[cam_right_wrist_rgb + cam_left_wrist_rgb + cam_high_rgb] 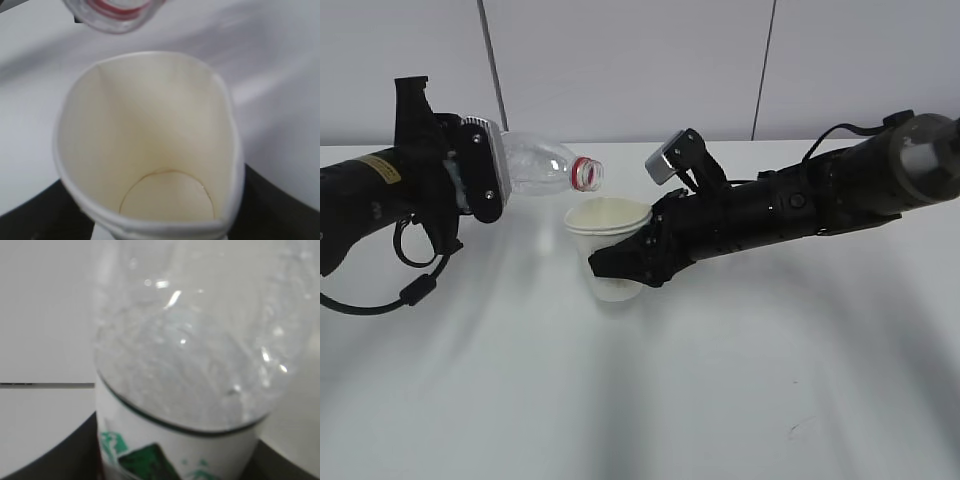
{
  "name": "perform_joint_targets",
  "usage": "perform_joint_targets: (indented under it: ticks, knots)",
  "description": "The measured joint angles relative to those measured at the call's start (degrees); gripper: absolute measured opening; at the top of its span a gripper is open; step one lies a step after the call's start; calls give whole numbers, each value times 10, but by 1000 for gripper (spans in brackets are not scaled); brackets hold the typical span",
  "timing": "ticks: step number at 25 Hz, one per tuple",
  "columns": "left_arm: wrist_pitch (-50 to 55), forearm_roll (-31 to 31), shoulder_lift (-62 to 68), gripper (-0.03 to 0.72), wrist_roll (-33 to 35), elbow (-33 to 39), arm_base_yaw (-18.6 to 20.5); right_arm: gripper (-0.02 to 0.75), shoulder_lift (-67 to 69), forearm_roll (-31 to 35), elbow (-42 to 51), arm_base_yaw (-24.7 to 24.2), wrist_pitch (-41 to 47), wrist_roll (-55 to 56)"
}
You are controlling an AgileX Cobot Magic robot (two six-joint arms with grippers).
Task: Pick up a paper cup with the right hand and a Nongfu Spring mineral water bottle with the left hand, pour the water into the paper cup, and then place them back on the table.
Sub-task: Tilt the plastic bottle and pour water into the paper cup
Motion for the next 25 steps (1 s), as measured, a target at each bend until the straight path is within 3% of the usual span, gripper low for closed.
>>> perform_joint_targets:
  ticks: [25]
  knots:
    - [-36,-36,0,373,86,0,0,507,0,0,0,0,3,1]
